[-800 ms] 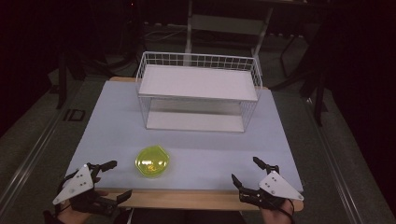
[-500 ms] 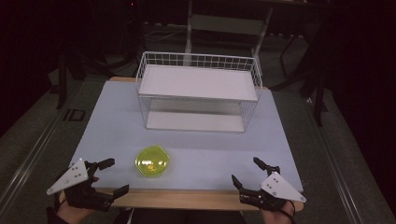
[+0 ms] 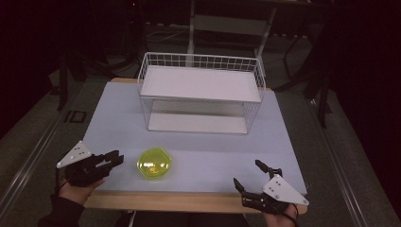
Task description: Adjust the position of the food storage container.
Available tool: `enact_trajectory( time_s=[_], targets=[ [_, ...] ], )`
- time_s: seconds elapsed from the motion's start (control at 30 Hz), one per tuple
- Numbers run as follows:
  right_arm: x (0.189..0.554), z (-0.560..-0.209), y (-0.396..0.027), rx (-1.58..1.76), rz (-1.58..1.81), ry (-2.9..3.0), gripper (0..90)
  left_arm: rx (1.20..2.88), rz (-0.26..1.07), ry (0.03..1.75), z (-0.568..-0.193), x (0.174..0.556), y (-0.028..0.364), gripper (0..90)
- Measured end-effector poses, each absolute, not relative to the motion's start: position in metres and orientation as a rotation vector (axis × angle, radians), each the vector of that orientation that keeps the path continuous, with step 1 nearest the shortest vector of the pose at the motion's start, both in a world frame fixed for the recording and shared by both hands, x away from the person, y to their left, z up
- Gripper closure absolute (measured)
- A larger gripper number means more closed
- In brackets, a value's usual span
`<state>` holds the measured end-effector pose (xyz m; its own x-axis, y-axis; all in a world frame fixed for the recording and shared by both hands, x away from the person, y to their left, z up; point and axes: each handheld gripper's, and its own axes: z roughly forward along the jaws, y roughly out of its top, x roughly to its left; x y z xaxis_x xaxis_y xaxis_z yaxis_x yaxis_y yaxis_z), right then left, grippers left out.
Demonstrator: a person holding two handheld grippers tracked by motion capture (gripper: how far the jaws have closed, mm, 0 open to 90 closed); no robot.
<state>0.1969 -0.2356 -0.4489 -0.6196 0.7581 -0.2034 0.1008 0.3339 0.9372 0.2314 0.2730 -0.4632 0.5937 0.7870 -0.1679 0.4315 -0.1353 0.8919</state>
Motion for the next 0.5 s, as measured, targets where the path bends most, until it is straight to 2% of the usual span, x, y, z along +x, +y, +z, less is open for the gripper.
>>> enact_trajectory(
  time_s=[0.03,0.07,0.13,0.17,0.5],
  targets=[
    [0.197,-0.449,-0.235,0.749,1.310,1.959,14.3,1.781,0.417,1.015,-0.466,0.235,0.273,75.8],
    [0.197,-0.449,-0.235,0.749,1.310,1.959,14.3,1.800,0.423,1.035,-0.469,0.238,0.273,75.8],
    [0.197,-0.449,-0.235,0.743,1.314,1.965,14.4,1.875,0.413,1.079,-0.477,0.250,0.271,87.6],
    [0.197,-0.449,-0.235,0.742,1.314,1.969,14.4,1.907,0.402,1.095,-0.480,0.255,0.270,89.6],
    [0.196,-0.450,-0.234,0.734,1.323,1.987,14.4,2.032,0.264,1.109,-0.508,0.275,0.252,90.0]
  ],
)
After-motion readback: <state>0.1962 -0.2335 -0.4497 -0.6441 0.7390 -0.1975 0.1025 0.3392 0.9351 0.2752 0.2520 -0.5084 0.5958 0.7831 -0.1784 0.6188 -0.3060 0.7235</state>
